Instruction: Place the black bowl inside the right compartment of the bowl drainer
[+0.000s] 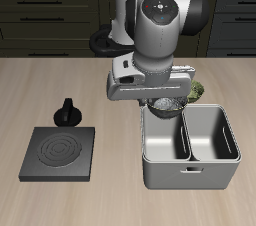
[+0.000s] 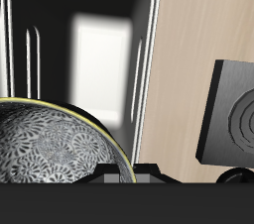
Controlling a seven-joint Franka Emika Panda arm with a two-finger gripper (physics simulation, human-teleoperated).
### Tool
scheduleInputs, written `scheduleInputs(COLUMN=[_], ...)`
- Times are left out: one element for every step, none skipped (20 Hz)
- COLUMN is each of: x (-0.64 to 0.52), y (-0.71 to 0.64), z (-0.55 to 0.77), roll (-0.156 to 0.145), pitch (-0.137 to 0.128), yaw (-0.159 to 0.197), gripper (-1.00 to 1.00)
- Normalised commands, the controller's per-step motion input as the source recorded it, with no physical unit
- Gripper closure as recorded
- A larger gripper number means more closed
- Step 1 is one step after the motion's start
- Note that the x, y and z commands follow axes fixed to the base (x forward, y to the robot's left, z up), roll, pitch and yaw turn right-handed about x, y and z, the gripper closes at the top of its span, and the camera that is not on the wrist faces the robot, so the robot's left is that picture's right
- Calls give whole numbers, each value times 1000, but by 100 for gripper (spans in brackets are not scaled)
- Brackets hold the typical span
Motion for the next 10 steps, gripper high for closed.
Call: scheduleInputs(x=[-130,34,-90,-72,-69,-117,-68,1,-1,60], y=[135,-54,5,-43,-8,17,30,-32,-15,-123], z=[20,-202,-6,-14,-21,-27,-24,-4,-9,60], roll=[58,18,-9,9,23,7,-5,-13,-15,-30], pitch=[-19,36,5,2,6,9,1,10,23,1], yaw=[33,46,75,20,-4,8,52,11,-5,-3], gripper=[-100,-100,-100,-100,-100,-100,-100,-100,-100,-100])
